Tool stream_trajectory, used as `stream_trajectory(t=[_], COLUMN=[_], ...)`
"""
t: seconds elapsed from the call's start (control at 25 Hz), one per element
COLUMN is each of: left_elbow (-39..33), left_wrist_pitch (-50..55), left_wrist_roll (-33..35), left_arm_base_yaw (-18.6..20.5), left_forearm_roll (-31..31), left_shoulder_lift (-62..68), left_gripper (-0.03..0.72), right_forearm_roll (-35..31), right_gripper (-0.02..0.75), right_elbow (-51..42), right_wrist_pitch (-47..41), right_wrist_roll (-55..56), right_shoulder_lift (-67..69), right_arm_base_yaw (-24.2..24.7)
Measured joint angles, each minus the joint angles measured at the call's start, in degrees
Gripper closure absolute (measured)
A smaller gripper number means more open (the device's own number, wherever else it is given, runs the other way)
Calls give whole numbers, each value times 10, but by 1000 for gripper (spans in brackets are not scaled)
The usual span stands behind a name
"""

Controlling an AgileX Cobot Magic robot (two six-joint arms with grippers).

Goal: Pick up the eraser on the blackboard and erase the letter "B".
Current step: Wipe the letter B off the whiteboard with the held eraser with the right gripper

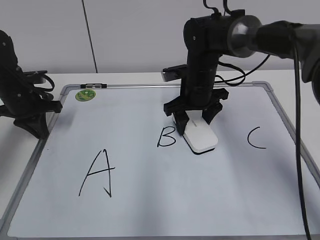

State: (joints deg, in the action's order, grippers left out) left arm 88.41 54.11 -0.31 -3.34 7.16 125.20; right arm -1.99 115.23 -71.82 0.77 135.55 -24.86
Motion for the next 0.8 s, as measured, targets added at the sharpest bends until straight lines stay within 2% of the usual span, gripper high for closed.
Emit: stream_trajectory(t=[0.16,0.8], left_elbow=[0,0], left_wrist_pitch=[0,1], left_wrist_roll=[0,0], left_arm_base_yaw=[0,0], left_forearm_roll=[0,-1], left_shoulder_lift=[0,0], left_gripper=[667,668], right_forearm_roll=[20,6], right_gripper=[209,209], right_elbow=[1,2], right_wrist_pitch=[0,10], right_wrist_roll=[0,0], right_shoulder_lift=[1,4], right_arm_base_yaw=[-17,-96])
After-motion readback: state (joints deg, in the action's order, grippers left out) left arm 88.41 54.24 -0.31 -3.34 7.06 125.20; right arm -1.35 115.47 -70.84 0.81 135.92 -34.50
